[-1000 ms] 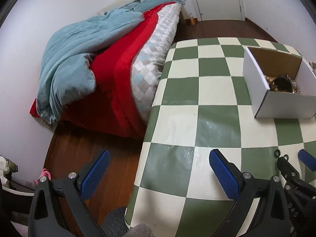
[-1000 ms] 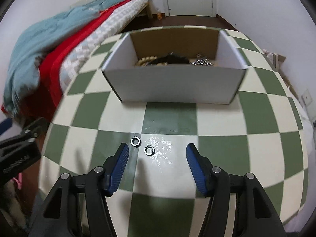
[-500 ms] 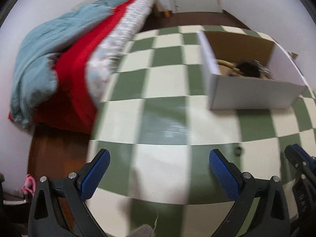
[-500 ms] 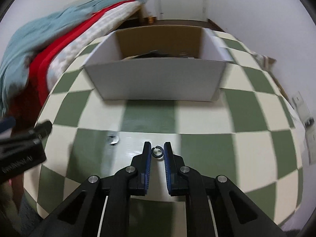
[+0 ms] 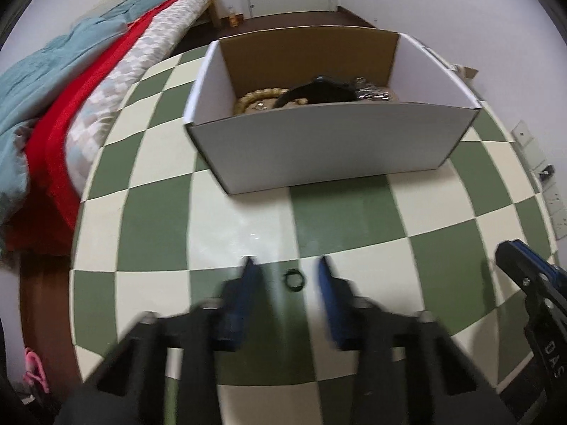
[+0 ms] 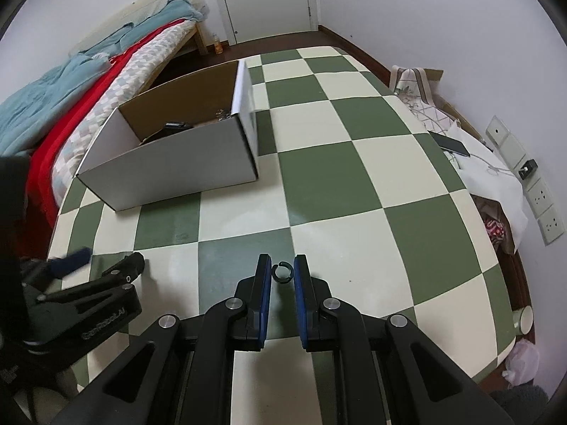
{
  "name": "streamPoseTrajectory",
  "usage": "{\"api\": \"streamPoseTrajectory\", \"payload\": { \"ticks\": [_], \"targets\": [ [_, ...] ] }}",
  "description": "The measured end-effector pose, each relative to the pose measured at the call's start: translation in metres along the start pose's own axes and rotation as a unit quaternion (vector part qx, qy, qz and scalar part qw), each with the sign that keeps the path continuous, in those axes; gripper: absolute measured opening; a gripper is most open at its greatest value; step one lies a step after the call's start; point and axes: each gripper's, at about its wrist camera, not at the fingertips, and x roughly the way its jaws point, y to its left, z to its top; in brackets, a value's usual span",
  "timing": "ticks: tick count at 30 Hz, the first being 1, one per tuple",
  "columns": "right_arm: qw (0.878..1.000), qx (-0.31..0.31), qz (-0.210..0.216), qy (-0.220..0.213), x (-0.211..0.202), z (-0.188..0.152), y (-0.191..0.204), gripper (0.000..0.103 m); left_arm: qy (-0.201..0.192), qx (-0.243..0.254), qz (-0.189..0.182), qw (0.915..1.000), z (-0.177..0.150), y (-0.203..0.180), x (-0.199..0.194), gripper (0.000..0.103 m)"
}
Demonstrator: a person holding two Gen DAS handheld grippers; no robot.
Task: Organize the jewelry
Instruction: 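Grasp a small black ring with the right tool while the left tool grasps the other ring, then carry both black rings into the box and open both tools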
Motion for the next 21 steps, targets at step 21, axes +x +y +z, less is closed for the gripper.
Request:
{"api": "streamPoseTrajectory", "payload": {
  "ticks": [21],
  "targets": [
    [0.997, 0.018, 0.045, -0.054, -0.044, 0.043, 0.01, 0.014, -0.086, -0.034, -0.039, 0.9949, 0.061, 0.025, -0.082, 0.01]
  ]
}}
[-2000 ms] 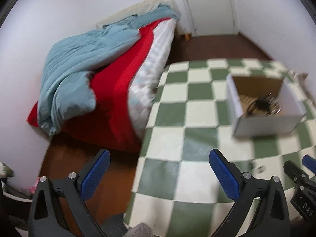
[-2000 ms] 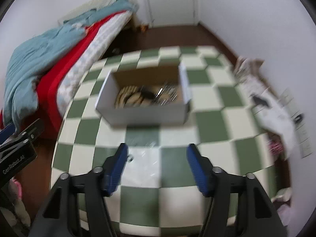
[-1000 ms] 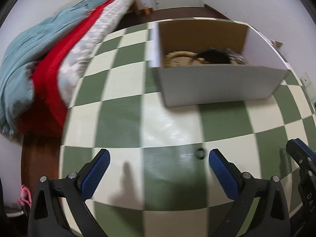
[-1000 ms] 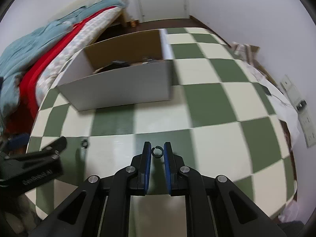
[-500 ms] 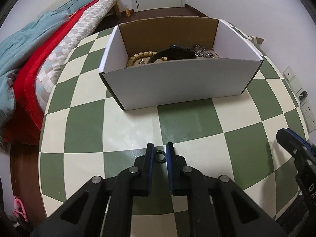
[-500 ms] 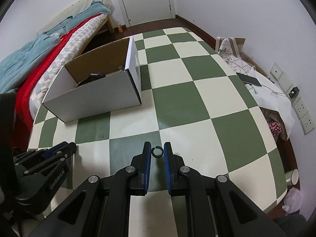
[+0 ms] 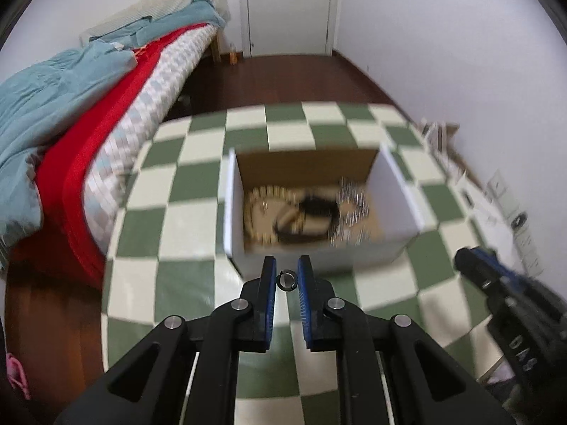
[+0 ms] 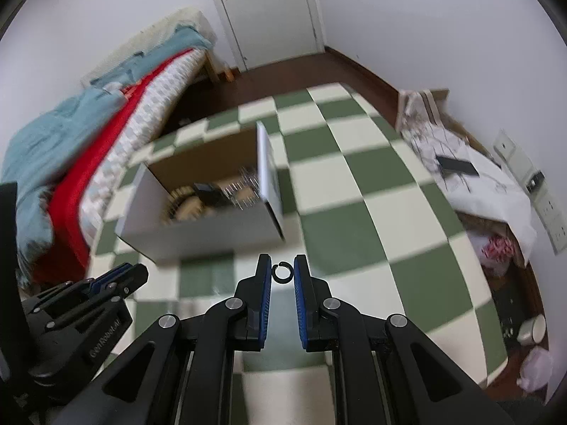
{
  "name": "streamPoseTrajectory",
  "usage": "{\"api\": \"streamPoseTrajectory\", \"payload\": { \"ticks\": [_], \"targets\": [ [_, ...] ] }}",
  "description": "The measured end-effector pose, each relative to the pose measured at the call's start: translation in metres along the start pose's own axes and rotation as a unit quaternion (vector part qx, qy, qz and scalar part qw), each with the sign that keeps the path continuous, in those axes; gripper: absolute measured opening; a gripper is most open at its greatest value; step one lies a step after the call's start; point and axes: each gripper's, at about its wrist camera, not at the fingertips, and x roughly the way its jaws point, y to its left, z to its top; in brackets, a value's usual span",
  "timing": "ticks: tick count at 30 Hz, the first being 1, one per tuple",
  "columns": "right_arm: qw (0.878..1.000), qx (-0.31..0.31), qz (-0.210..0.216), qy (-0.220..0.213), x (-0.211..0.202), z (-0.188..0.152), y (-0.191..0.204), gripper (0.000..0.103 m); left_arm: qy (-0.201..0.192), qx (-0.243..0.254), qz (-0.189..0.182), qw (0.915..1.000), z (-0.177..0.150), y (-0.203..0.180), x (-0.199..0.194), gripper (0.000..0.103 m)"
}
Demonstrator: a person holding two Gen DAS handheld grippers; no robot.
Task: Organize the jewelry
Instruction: 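Carry both black rings into the box and open both tools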
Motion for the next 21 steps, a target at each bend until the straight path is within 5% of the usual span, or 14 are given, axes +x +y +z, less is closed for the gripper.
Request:
{"api": "streamPoseTrajectory", "payload": {
  "ticks": [8, 21],
  "targets": [
    [0.999, -0.026, 0.035, -0.011, 0.006, 0.063, 0.028, 0.014, 0.016, -0.024, -0.019, 0.9994, 0.059, 0.021, 0.017, 0.01],
    [0.99, -0.004, 0.082, 0.116, 0.106, 0.132, 0.032, 0.014, 0.114, -0.061, -0.033, 0.991, 0.102, 0.039, 0.093, 0.013]
  ]
}}
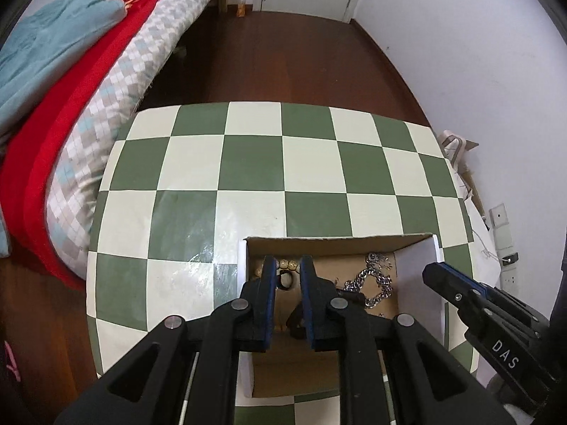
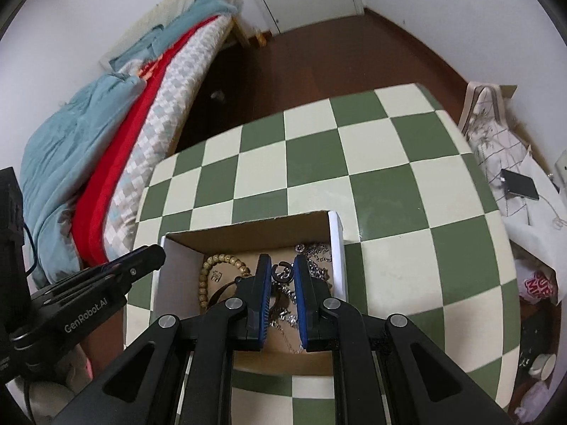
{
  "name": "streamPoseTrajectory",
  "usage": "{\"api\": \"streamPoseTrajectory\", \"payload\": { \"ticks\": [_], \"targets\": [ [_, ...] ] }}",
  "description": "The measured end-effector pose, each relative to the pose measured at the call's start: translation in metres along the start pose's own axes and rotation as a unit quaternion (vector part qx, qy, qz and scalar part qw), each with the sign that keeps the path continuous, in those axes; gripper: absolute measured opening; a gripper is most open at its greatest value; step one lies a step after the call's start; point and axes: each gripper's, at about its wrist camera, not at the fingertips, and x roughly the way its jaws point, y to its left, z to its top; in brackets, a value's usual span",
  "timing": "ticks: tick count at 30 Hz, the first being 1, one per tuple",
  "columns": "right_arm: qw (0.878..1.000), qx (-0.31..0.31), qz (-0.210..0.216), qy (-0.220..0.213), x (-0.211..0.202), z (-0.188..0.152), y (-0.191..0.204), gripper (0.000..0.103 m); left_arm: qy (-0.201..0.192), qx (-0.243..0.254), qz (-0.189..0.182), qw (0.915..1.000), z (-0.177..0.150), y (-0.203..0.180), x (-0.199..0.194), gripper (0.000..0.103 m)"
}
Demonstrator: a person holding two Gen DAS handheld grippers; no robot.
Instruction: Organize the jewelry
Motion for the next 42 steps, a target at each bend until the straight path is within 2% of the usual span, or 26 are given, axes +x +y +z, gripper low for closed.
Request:
{"api": "streamPoseTrajectory", "payload": {
  "ticks": [3, 5, 6, 7, 8, 10, 12, 13, 14, 16, 18, 22, 27, 33, 42],
  "targets": [
    [1.0, 0.008, 0.003, 0.019, 0.009, 0.009, -0.003, 0.014, 0.001, 0.0, 0.011, 0.9999, 0.003, 0.0, -0.001, 0.023],
    [1.0, 0.013, -0.001, 0.022, 0.009, 0.013, -0.006, 0.017, -0.009, 0.003, 0.014, 0.9999, 0.004, 0.0, -0.005, 0.037],
    [1.0, 0.014, 0.001, 0.021, 0.008, 0.014, -0.007, 0.029, -0.016, 0.002, 0.02, 0.9997, 0.003, 0.001, -0.008, 0.043],
    [1.0, 0.016, 0.002, 0.02, 0.006, 0.015, -0.007, 0.042, -0.023, 0.002, 0.024, 0.9994, 0.003, 0.001, -0.012, 0.056],
    [1.0, 0.016, -0.001, 0.018, 0.004, 0.015, -0.008, 0.046, -0.03, 0.001, 0.027, 0.9992, 0.003, 0.003, -0.015, 0.063],
    [1.0, 0.016, -0.001, 0.011, -0.002, 0.014, -0.009, 0.046, -0.041, -0.001, 0.031, 0.9987, 0.002, 0.005, -0.022, 0.067],
    [1.0, 0.012, -0.014, 0.005, -0.008, 0.012, -0.009, 0.046, -0.051, 0.0, 0.045, 0.9976, -0.003, 0.007, -0.029, 0.083],
    [1.0, 0.008, -0.022, 0.003, -0.011, 0.01, -0.008, 0.05, -0.055, 0.001, 0.05, 0.9973, -0.005, 0.008, -0.032, 0.096],
    [0.999, 0.004, -0.035, 0.003, -0.014, 0.008, -0.007, 0.055, -0.058, 0.003, 0.057, 0.9967, -0.009, 0.009, -0.034, 0.102],
    [0.998, -0.005, -0.06, 0.001, -0.019, 0.002, -0.005, 0.075, -0.061, 0.008, 0.071, 0.9956, -0.016, 0.01, -0.037, 0.103],
    [0.995, -0.022, -0.094, 0.006, -0.021, -0.005, -0.002, 0.089, -0.06, 0.009, 0.081, 0.9948, -0.023, 0.012, -0.038, 0.103],
    [0.99, -0.043, -0.132, 0.027, -0.019, -0.023, 0.004, 0.103, -0.05, 0.011, 0.091, 0.9946, -0.04, 0.017, -0.038, 0.103],
    [0.985, -0.059, -0.158, 0.032, -0.025, -0.039, 0.009, 0.103, -0.047, 0.017, 0.099, 0.9939, -0.056, 0.017, -0.044, 0.103],
    [0.985, -0.059, -0.163, 0.022, -0.045, -0.051, 0.015, 0.103, -0.058, 0.014, 0.097, 0.9935, -0.071, 0.017, -0.068, 0.103],
    [0.984, -0.061, -0.168, -0.017, -0.1, -0.071, 0.032, 0.103, -0.106, 0.005, 0.103, 0.989, -0.102, 0.012, -0.133, 0.103]
  ]
}}
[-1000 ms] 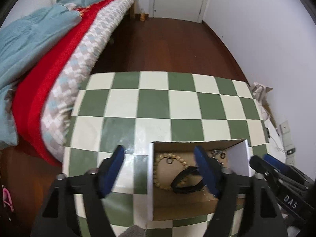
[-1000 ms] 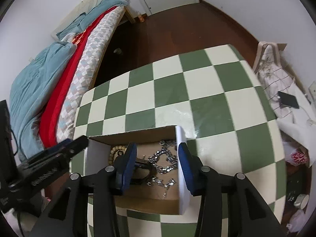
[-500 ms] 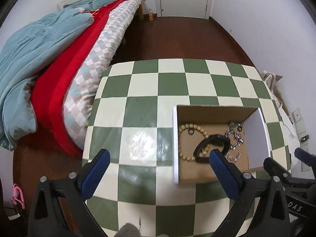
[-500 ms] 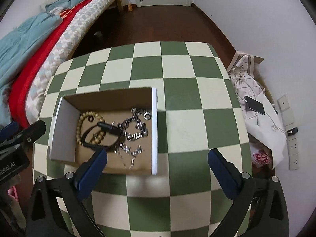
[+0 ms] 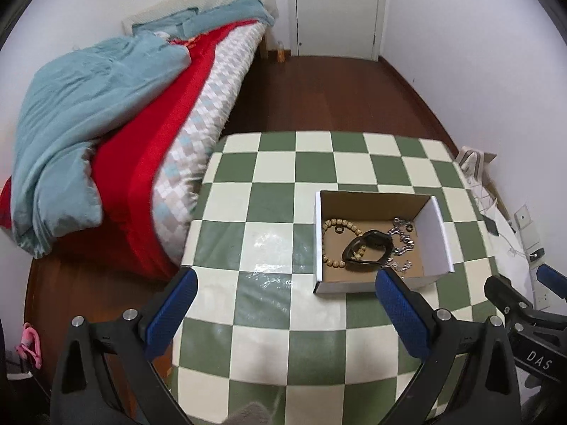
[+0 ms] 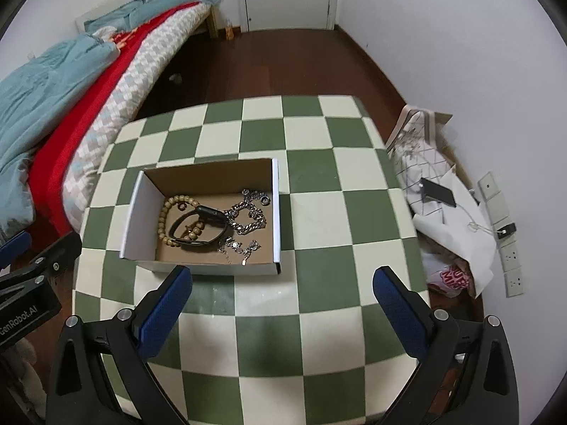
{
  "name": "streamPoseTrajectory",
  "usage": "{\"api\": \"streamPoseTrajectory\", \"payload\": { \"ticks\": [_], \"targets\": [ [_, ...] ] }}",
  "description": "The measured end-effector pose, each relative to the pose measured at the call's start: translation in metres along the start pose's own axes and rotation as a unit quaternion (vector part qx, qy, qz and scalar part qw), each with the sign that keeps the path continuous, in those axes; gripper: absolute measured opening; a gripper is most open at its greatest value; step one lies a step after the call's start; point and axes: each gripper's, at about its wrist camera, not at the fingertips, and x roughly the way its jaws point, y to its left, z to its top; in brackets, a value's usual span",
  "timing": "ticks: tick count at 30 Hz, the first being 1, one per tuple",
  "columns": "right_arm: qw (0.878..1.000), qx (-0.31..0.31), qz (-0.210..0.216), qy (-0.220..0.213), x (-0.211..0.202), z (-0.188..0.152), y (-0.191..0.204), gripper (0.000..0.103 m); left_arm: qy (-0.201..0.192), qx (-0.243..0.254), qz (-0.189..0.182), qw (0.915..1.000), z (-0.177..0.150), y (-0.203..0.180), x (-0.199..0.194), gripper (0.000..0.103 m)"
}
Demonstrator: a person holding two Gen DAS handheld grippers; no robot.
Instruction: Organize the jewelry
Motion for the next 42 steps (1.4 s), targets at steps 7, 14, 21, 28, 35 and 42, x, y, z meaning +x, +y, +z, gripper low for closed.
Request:
{"api": "streamPoseTrajectory", "payload": {
  "ticks": [7, 14, 21, 28, 35, 42],
  "targets": [
    [0.999, 0.0, -0.006, -0.042, -0.061, -0.015, -0.003, 0.103, -0.036, 0.0, -0.007, 0.9993, -0.013, 0.001, -0.055, 0.103],
    [0.996, -0.001, -0.008, -0.087, -0.131, -0.038, -0.006, 0.103, -0.066, -0.011, -0.015, 0.9977, -0.023, 0.007, -0.11, 0.103],
    [0.993, -0.004, -0.013, -0.115, -0.189, -0.06, -0.011, 0.103, -0.086, -0.005, -0.028, 0.9959, -0.036, 0.007, -0.155, 0.103],
    [0.991, -0.004, -0.009, -0.136, -0.234, -0.083, -0.013, 0.103, -0.099, -0.001, -0.041, 0.9943, -0.047, 0.008, -0.187, 0.103],
    [0.99, -0.007, -0.001, -0.142, -0.259, -0.099, -0.011, 0.103, -0.095, -0.002, -0.047, 0.9944, -0.055, 0.014, -0.204, 0.103],
    [0.99, -0.005, 0.004, -0.138, -0.266, -0.105, -0.013, 0.103, -0.09, 0.001, -0.045, 0.995, -0.055, 0.013, -0.206, 0.103]
  ]
}}
